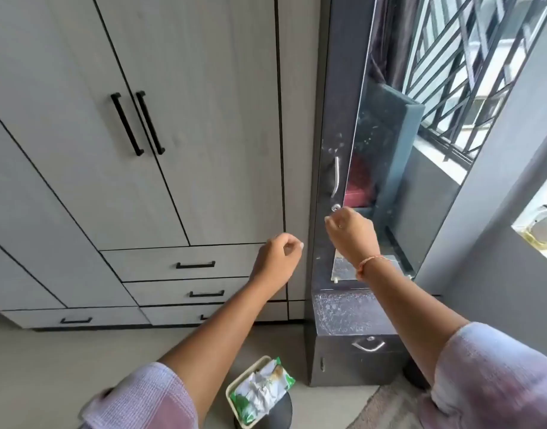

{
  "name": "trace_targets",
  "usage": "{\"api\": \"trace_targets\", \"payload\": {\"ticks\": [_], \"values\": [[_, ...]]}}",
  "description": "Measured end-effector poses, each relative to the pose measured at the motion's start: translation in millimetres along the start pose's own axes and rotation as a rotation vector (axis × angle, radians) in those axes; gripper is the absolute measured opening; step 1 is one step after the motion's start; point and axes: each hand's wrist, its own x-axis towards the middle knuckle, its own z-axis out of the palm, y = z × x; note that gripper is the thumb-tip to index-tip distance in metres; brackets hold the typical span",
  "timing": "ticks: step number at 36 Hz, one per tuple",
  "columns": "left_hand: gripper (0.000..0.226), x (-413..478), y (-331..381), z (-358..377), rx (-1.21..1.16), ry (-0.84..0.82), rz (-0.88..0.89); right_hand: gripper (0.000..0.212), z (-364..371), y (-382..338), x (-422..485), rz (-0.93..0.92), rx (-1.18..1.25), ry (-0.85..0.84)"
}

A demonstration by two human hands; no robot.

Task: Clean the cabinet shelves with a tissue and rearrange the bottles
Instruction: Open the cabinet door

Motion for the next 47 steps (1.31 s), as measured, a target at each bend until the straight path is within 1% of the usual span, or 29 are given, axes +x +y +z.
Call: {"api": "trace_targets", "payload": {"ticks": [2,4,6,8,13,17,21,24,30,34,36,38,43,47], "values": [[0.014,17,8,1,-0.038,0.012,0.003,0.032,-3,-3,21,0.021,0.013,0.039],[0.014,36,16,2,-0.066,0.011,0.015,0.024,-5,-9,45,0.081,0.084,0.043],[0.015,55,22,3,-0.111,-0.001,0.019,0.021,-3,-12,65,0.084,0.119,0.057],[0.018,72,24,5,-0.145,-0.011,0.020,0.022,-2,-15,81,0.076,0.100,0.077],[0.025,102,28,5,-0.227,-0.037,0.011,0.020,7,-20,109,0.125,0.052,0.122],[0.026,119,23,8,-0.252,-0.073,-0.005,0.024,15,-23,117,0.171,0.016,0.068],[0.026,128,18,11,-0.282,-0.106,-0.013,0.030,23,-20,121,0.191,0.082,0.099],[0.027,133,15,15,-0.306,-0.119,-0.016,0.031,26,-16,115,0.219,0.171,0.123],[0.033,132,19,25,-0.309,-0.144,-0.038,0.034,25,-12,89,0.221,0.224,0.217],[0.039,121,25,38,-0.306,-0.188,0.017,0.034,19,-4,68,0.189,0.161,0.248],[0.037,111,26,45,-0.281,-0.196,0.052,0.036,15,-2,56,0.172,0.129,0.256],[0.034,100,25,51,-0.278,-0.177,0.057,0.037,9,-2,42,0.155,0.093,0.274],[0.031,68,28,68,-0.375,-0.138,0.047,0.044,-4,4,6,0.127,0.056,0.338],[0.029,37,42,73,-0.358,-0.130,0.079,0.041,-16,12,-20,0.153,0.032,0.375]]}}
